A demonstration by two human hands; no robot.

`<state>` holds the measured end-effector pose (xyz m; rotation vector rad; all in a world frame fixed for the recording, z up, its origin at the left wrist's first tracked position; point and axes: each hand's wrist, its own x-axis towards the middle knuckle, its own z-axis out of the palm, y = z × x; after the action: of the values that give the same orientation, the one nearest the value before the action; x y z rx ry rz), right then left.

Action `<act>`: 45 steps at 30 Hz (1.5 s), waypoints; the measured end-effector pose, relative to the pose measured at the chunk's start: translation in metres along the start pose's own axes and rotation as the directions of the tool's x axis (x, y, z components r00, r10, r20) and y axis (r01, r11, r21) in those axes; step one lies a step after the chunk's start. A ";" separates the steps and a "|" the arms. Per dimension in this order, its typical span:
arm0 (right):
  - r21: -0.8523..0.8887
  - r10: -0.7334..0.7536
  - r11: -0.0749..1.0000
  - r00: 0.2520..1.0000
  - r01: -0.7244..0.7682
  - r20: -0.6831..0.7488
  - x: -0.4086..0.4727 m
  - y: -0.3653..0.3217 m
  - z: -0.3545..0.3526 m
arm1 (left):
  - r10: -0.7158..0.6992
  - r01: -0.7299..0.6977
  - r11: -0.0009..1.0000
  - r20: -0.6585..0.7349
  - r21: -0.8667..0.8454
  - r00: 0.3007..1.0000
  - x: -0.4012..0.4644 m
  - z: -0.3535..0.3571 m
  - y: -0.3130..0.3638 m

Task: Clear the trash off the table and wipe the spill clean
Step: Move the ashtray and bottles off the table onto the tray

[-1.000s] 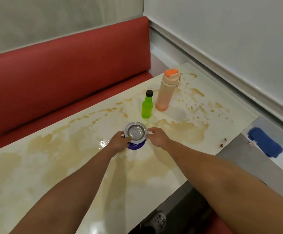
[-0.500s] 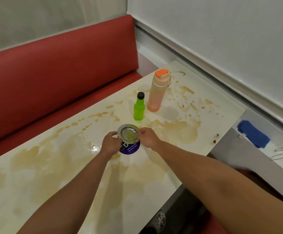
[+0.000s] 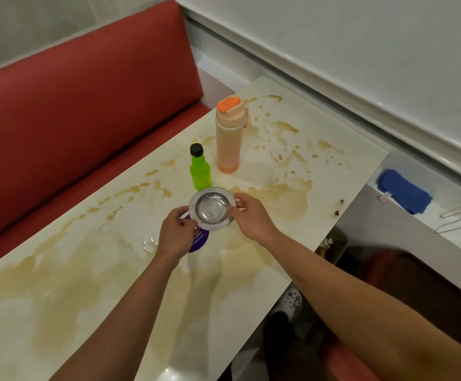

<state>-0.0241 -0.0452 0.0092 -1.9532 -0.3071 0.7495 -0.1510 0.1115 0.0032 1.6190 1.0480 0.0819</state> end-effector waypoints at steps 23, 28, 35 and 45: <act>0.362 0.254 0.916 0.947 -0.171 -0.197 -0.026 0.152 -0.303 | 0.032 -0.071 0.992 0.327 0.108 0.944 -0.047 0.321 0.112; 0.427 0.353 0.883 0.876 -0.196 -0.328 -0.061 0.202 -0.365 | 0.058 -0.171 0.969 0.514 0.176 0.856 -0.065 0.399 0.118; 0.606 0.540 0.767 0.723 -0.211 -0.432 -0.106 0.257 -0.404 | 0.069 -0.318 0.919 0.698 0.234 0.713 -0.076 0.487 0.114; 0.822 0.758 0.549 0.501 -0.148 -0.416 -0.134 0.358 -0.422 | -0.041 -0.455 0.827 0.842 0.330 0.537 -0.070 0.621 0.062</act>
<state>0.0979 -0.5876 -0.1144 -1.3776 1.0240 0.2371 0.1881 -0.3996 -0.1313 1.9374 0.0776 -0.8238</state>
